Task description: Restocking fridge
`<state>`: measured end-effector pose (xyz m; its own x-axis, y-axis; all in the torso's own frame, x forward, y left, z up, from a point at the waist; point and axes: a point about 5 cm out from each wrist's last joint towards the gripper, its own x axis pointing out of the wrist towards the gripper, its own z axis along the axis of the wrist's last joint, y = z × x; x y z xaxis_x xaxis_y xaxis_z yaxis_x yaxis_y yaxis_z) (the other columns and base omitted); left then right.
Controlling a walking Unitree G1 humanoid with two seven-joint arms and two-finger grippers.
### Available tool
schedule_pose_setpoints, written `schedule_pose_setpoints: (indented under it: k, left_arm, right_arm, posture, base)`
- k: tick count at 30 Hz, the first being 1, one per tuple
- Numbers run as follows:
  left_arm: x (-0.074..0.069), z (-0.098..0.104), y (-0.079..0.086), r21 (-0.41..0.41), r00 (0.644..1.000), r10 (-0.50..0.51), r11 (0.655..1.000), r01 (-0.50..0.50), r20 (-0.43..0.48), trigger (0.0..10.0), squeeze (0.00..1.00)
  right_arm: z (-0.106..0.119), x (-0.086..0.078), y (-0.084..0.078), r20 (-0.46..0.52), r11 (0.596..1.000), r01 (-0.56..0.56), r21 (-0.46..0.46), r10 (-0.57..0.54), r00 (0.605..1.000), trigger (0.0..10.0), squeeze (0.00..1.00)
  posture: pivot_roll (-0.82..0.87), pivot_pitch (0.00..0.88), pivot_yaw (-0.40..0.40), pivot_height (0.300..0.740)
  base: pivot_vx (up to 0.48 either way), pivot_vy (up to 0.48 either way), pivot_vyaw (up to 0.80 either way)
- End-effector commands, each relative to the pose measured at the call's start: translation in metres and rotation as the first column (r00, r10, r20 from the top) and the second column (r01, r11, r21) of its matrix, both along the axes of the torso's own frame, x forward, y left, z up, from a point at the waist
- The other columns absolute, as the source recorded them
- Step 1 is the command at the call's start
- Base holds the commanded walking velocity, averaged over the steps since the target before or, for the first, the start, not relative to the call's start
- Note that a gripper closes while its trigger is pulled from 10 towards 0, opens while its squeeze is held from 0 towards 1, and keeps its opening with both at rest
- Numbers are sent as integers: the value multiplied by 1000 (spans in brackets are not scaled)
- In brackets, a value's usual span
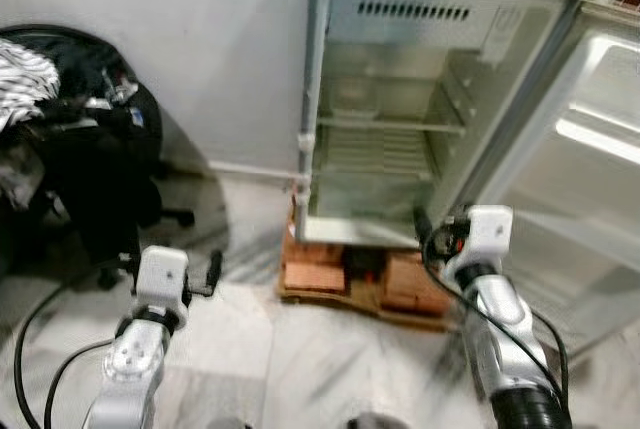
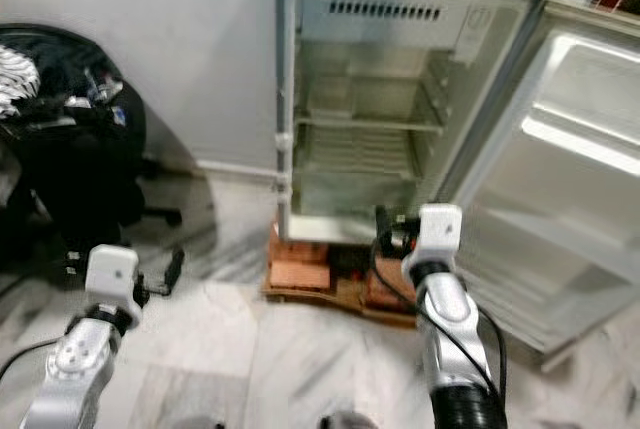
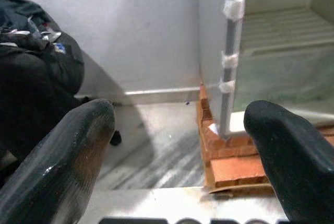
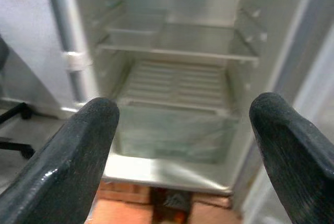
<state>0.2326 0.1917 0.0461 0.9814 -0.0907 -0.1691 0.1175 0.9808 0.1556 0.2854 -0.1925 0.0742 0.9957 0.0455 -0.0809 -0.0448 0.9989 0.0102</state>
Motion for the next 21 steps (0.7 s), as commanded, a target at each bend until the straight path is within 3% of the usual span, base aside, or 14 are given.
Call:
schedule_pose_setpoints:
  k: [1, 9, 15, 21]
  left_arm:
    - [-3, -5, -11, -10, 999, -30, 1000, 30, -15, 10000, 0]
    - [-4, -7, -12, -8, 999, -34, 999, 33, -22, 10000, 0]
    - [-6, -10, -13, -9, 999, -41, 999, 41, -34, 10000, 0]
    - [-6, -12, -15, 0, 998, -53, 999, 53, -43, 10000, 0]
  right_arm:
    - [-6, -2, -10, -33, 999, 32, -17, -33, 999, 10000, 0]
    - [-8, -3, -4, -39, 999, -23, -36, 22, 999, 10000, 0]
    - [-20, -7, 0, -127, 994, -101, 29, 104, 986, 10000, 0]
    - [-33, -10, 4, -211, 987, -158, 2, 155, 965, 10000, 0]
  posture:
    - [12, 0, -56, 740]
    - [15, 0, -61, 740]
    - [15, 0, -60, 740]
    - [15, 0, -58, 740]
  base:
    - [0, -480, 0]
    - [0, -480, 0]
    - [0, -480, 0]
    - [0, -480, 0]
